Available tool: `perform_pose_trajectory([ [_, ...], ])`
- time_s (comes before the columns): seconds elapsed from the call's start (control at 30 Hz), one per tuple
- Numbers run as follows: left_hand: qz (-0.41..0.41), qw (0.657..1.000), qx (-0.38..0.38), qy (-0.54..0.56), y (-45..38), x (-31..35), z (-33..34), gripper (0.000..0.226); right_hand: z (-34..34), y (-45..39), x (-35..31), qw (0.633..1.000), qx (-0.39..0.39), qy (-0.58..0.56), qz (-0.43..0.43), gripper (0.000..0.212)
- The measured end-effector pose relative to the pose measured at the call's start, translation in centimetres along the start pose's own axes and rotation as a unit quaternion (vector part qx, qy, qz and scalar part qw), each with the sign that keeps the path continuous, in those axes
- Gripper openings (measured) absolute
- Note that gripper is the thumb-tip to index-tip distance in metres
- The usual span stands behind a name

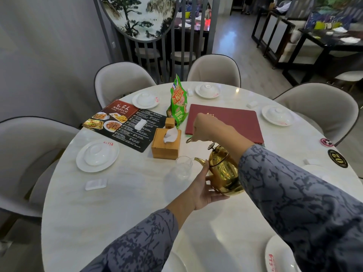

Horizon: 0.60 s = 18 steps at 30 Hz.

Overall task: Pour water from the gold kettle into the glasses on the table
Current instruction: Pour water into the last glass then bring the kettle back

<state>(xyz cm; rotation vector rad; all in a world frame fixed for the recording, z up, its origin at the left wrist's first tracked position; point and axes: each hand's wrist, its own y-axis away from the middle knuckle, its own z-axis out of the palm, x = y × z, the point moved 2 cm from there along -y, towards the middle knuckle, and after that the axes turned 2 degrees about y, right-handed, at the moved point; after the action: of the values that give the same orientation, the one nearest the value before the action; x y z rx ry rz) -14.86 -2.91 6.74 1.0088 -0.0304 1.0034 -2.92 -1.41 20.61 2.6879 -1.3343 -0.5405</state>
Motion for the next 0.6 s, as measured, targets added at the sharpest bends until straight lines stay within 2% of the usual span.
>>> perform_pose_trajectory([
  [0.27, 0.0, 1.0, -0.001, -0.005, -0.03, -0.12, 0.13, 0.066, -0.33, 0.59, 0.18, 1.0, 0.003, -0.004, -0.002, 0.025],
  [0.6, 0.006, 1.0, 0.001, -0.01, -0.05, -0.36, 0.33, 0.065, -0.31, 1.04, 0.51, 1.0, 0.006, -0.007, -0.004, 0.035],
])
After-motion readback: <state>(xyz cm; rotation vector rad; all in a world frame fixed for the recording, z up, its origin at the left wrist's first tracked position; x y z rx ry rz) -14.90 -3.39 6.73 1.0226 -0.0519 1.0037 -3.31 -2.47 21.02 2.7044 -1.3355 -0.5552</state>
